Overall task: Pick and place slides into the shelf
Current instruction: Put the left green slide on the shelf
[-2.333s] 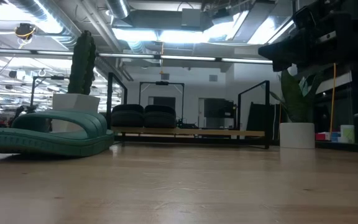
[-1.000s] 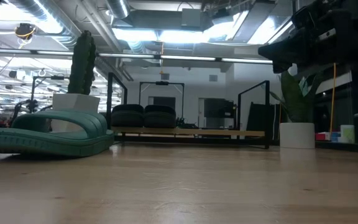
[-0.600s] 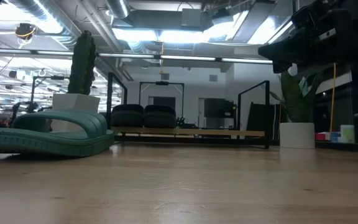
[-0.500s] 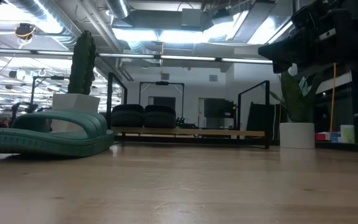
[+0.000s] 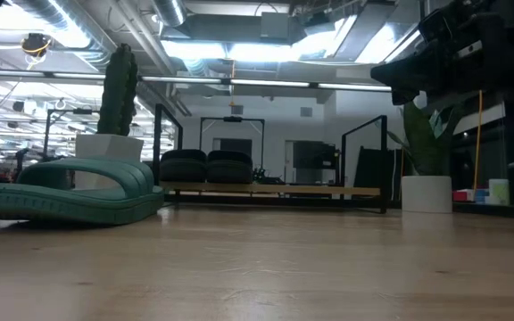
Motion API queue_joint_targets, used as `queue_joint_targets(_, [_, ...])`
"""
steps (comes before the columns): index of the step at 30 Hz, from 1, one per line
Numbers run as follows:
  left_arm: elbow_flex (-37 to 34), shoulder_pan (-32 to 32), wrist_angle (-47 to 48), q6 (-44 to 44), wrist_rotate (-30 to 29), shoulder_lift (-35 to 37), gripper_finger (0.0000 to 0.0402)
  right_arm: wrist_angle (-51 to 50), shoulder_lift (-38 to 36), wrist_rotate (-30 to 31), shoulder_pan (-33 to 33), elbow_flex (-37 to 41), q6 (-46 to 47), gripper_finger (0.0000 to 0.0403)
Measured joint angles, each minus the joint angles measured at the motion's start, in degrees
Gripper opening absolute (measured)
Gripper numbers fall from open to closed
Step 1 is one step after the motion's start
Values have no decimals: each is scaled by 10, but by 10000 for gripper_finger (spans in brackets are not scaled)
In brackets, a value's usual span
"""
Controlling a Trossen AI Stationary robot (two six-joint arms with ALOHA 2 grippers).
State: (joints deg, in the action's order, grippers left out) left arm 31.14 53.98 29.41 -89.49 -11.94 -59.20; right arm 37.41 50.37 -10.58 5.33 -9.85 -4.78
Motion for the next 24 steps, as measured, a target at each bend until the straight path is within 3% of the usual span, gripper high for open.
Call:
queue_joint_targets(7, [0, 0, 1, 0, -9, 0, 14, 0, 0, 0, 0, 0, 0, 12])
queue_joint_targets(24, [0, 0, 1, 0, -3, 0, 165, 0, 0, 0, 0, 0, 0, 12])
